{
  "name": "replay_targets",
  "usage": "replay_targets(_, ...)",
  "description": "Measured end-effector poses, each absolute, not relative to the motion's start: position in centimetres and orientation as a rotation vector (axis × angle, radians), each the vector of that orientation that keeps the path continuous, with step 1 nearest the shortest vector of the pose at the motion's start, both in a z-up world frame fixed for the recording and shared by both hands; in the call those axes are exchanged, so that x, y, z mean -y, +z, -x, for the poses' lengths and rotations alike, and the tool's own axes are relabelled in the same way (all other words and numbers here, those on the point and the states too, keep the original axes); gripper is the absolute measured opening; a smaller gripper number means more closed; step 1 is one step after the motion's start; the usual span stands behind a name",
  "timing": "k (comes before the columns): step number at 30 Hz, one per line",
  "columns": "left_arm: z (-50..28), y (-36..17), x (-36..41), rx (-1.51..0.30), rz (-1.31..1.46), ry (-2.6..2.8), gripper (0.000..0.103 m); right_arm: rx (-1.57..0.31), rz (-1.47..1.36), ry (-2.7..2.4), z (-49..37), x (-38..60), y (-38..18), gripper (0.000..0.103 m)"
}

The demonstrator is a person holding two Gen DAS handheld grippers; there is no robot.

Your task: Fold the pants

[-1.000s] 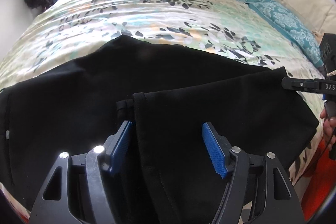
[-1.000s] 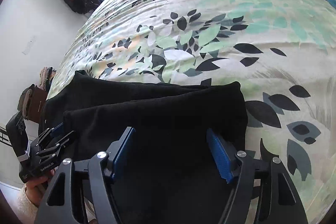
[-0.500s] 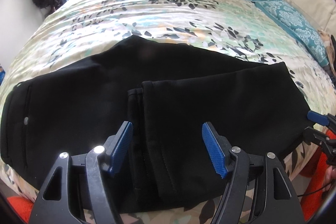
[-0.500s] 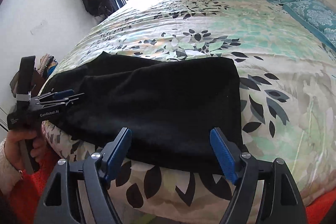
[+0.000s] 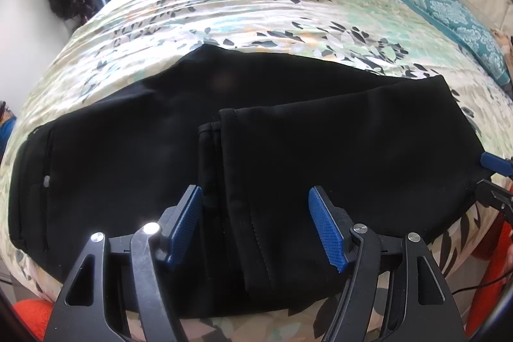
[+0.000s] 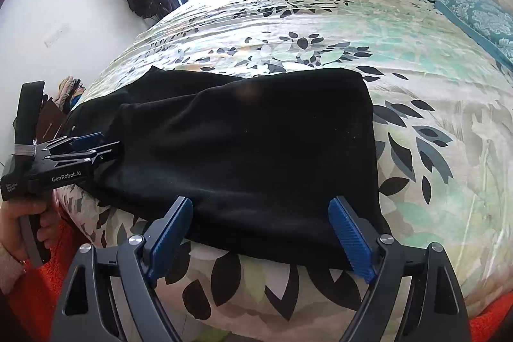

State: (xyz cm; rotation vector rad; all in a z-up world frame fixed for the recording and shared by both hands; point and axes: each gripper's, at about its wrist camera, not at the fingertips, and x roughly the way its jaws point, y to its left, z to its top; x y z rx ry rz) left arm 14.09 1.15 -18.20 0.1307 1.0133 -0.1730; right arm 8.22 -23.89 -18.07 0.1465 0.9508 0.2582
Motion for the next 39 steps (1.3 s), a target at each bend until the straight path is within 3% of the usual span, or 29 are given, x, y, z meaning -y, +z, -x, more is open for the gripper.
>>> replay_targets(5, -14.6, -14.4, -4.7, -0.957, 0.072, -0.201, 0.071, -0.89, -0.181, 0.248, -7.7, 24.9, -16.3, 0.087)
replay_targets(11, -16.4, -8.7, -18.4, -0.849, 0.35, -0.058, 0.071, -0.858, -0.22, 0.229, -7.7, 26.2, -15.7, 0.091)
replay_targets(17, -17.6, -12.9, -31.0, -0.965, 0.501, 0.097, 0.075, -0.873, -0.252, 0.246, -8.4, 26.0, -16.2, 0.091)
replay_targets(23, -19.2, -19.8, -31.7, -1.14, 0.533, 0.04, 0.077, -0.896, -0.24, 0.267, -8.7, 24.6, -16.8, 0.091)
replay_targets(25, -19.7, -20.8, -32.1, -1.165, 0.573, 0.045, 0.091, -0.895, -0.218, 0.274, -8.4, 24.2, -16.7, 0.091)
replay_targets(30, -20.6, -22.2, -32.4, -1.203, 0.655, 0.021, 0.101, -0.91, -0.198, 0.258, -8.2, 24.4, -17.1, 0.091)
replay_targets(39, -20.4, -21.5, -32.3, -1.205, 0.743, -0.079, 0.096, -0.892, -0.24, 0.238, -8.1, 25.6, -16.8, 0.091)
